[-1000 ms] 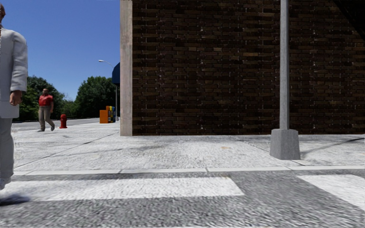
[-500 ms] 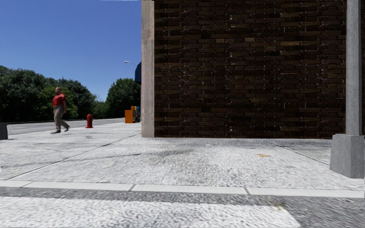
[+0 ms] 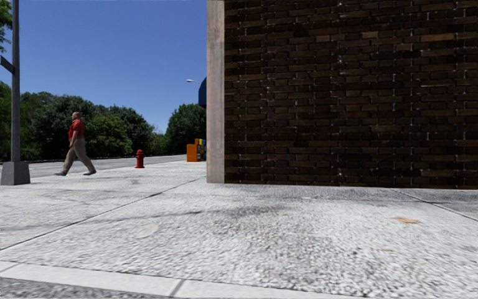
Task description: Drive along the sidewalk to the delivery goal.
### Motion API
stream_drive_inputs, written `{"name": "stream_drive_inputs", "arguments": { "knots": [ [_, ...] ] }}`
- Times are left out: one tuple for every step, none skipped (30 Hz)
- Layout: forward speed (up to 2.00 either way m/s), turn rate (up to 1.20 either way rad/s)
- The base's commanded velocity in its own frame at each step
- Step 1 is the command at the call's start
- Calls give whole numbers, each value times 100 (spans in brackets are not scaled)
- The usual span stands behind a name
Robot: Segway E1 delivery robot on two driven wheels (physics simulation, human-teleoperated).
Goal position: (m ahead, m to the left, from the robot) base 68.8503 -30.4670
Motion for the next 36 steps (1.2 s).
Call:
{"name": "stream_drive_inputs", "arguments": {
  "knots": [
    [127,0],
    [127,0],
    [127,0],
    [127,0],
    [127,0],
    [127,0],
    [127,0],
    [127,0],
    [127,0],
    [127,0],
    [127,0],
    [127,13],
    [127,13],
    [127,21],
    [127,24],
    [127,24],
    [127,24],
    [127,27],
    [127,33],
    [127,36],
    [127,37],
    [127,37],
    [127,38],
    [127,38],
    [127,38],
    [127,38],
    [127,41],
    [127,45],
    [127,45],
    [127,46],
    [127,47],
    [127,47],
    [127,47],
    [127,47],
    [127,47],
    [127,47]
  ]
}}
